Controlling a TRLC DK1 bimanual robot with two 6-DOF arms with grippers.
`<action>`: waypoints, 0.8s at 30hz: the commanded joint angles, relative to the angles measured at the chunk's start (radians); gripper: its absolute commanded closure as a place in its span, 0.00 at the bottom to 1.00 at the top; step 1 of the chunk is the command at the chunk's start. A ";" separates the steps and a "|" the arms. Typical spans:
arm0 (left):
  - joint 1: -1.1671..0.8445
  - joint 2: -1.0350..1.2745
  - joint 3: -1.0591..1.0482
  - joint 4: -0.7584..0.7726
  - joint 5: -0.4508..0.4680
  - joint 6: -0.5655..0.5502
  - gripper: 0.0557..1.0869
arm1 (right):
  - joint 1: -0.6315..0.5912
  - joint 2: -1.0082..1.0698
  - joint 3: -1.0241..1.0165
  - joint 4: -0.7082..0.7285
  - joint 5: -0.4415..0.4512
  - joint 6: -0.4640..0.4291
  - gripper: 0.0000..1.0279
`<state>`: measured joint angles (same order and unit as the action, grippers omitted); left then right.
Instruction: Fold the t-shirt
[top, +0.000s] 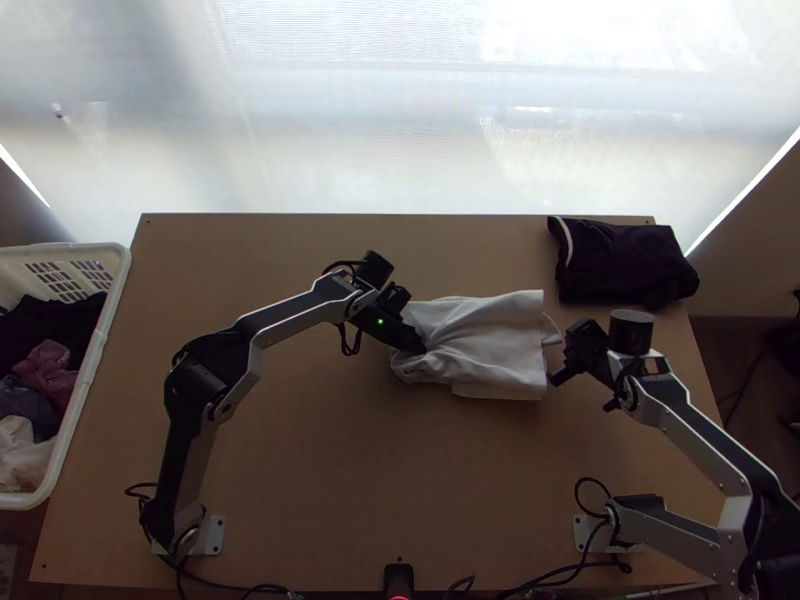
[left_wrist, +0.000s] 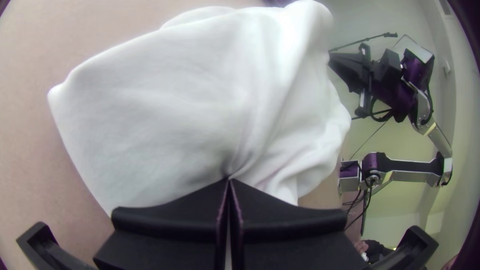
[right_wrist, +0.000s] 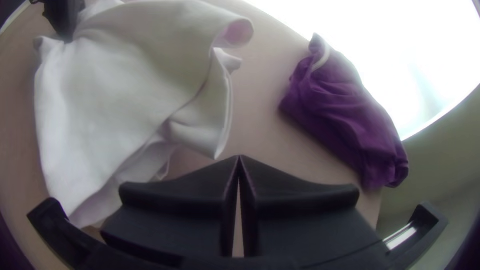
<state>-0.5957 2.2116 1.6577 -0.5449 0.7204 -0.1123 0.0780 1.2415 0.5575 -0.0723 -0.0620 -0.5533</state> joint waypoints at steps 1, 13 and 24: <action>-0.001 -0.055 0.008 -0.016 0.010 0.002 0.96 | -0.038 -0.174 -0.002 -0.127 -0.015 -0.002 0.97; -0.027 -0.228 0.066 -0.124 0.177 -0.004 0.04 | 0.078 -0.307 0.027 -0.224 -0.015 0.098 0.46; 0.114 -0.397 -0.084 -0.147 0.036 0.186 0.04 | 0.582 -0.254 0.001 -0.219 0.139 0.156 0.15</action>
<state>-0.5568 1.9114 1.6569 -0.6830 0.8490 -0.0345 0.3729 0.9562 0.5755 -0.2981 -0.0166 -0.4202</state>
